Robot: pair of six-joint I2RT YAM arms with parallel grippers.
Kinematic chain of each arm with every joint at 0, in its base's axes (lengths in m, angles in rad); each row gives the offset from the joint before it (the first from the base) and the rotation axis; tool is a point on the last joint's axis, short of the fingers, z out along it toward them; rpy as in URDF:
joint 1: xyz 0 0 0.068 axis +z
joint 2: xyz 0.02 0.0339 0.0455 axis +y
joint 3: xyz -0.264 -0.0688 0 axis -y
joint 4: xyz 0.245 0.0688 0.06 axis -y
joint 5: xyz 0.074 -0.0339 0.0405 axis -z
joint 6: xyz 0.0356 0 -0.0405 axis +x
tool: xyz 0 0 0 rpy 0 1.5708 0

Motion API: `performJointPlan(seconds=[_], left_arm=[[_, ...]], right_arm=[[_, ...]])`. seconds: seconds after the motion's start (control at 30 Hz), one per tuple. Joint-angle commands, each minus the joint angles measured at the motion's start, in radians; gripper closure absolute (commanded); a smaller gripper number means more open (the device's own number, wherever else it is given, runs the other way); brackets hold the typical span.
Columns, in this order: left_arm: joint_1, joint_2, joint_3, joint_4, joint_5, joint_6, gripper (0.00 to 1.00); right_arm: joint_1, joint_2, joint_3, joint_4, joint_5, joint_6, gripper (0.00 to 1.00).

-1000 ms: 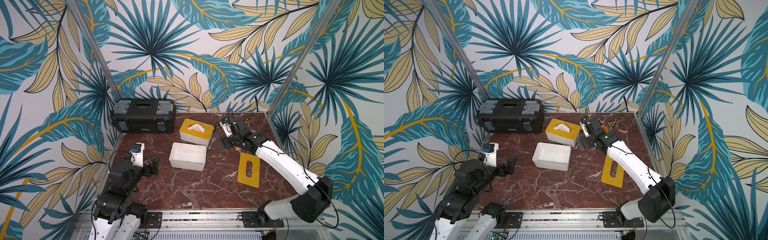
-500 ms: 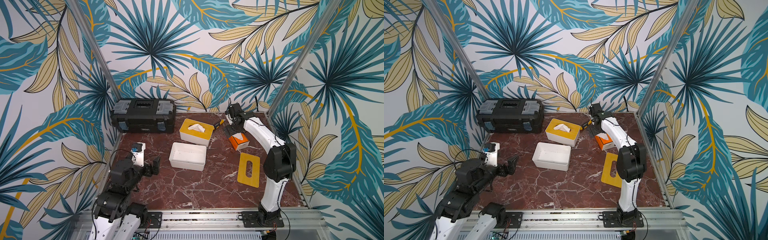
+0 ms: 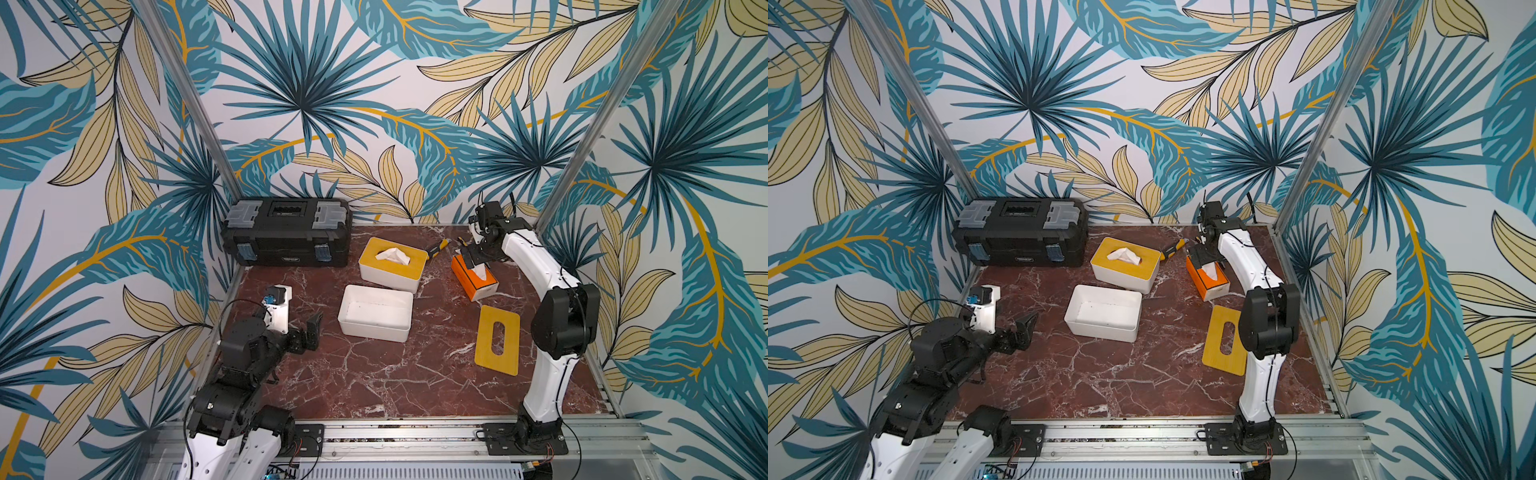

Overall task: Put the tissue paper into the tissue box
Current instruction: Pick up the paper towel from the center of the board.

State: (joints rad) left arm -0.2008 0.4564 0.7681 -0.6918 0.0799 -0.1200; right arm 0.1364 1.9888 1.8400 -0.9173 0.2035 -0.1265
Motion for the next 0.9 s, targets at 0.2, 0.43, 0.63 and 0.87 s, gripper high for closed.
performJointPlan(seconds=[0.2, 0.43, 0.63, 0.87], left_arm=[[0.010, 0.004, -0.016, 0.025, 0.015, -0.002, 0.00], [0.011, 0.007, -0.017, 0.026, 0.018, -0.003, 0.00], [0.010, 0.008, -0.016, 0.025, 0.019, -0.003, 0.00], [0.011, 0.013, -0.016, 0.025, 0.022, -0.003, 0.00]], right_arm=[[-0.049, 0.120, 0.021, -0.040, -0.159, 0.011, 0.00], [-0.054, 0.143, 0.008, -0.035, -0.259, -0.003, 0.00], [-0.054, 0.190, 0.017, -0.032, -0.205, -0.012, 0.00], [-0.054, 0.248, 0.027, -0.011, -0.128, -0.021, 0.00]])
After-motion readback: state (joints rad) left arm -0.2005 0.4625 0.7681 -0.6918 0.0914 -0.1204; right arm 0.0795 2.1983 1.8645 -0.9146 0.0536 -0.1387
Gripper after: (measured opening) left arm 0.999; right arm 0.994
